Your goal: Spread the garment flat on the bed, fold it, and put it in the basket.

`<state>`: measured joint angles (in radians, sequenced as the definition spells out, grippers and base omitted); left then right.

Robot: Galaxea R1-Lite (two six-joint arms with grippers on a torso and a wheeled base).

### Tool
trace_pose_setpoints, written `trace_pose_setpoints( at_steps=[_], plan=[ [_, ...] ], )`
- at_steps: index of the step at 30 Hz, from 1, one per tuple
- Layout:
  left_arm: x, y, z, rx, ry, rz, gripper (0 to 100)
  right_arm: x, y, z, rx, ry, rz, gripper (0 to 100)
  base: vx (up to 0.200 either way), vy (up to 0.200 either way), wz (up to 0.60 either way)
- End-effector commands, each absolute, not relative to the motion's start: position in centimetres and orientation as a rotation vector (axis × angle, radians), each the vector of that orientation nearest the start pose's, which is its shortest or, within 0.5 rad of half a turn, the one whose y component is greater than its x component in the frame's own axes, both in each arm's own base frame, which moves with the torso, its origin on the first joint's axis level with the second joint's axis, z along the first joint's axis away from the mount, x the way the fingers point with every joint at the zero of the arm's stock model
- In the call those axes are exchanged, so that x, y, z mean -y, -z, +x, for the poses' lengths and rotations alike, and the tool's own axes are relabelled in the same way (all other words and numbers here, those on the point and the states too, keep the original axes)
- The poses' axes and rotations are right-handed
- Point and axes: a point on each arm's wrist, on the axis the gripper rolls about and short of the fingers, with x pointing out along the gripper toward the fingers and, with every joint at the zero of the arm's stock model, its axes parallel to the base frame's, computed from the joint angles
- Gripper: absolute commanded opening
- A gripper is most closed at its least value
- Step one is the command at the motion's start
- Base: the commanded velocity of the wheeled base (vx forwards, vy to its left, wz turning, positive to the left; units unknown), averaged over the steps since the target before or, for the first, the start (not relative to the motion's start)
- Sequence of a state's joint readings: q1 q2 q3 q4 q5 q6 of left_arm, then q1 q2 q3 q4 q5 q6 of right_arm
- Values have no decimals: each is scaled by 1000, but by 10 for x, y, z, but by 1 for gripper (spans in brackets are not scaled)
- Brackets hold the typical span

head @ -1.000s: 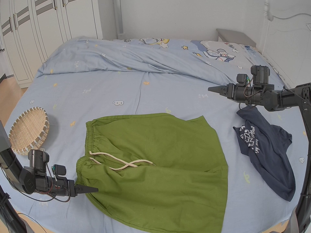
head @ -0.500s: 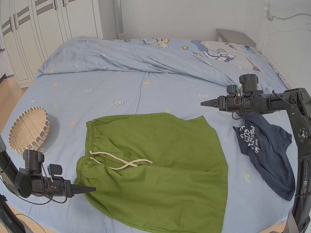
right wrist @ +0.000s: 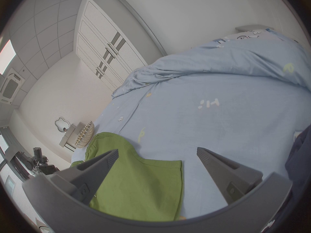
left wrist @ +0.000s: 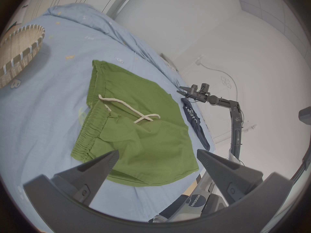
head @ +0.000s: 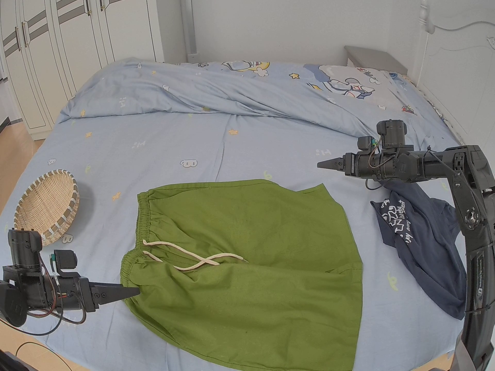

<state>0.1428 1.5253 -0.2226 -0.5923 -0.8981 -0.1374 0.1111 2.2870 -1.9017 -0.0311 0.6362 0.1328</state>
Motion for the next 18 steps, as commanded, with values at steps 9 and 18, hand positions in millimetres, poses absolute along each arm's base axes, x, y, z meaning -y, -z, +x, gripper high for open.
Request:
trace_pose_setpoints(
  at_steps=[9,18],
  plan=[
    [-6,-109,155,-600,689,-475,100,-77,-163,488,-485,-729,216,100,0,0,0],
    [-6,-109,156,-598,685,-475,100,-93,-153,488,-503,-755,193,100,0,0,0]
  ],
)
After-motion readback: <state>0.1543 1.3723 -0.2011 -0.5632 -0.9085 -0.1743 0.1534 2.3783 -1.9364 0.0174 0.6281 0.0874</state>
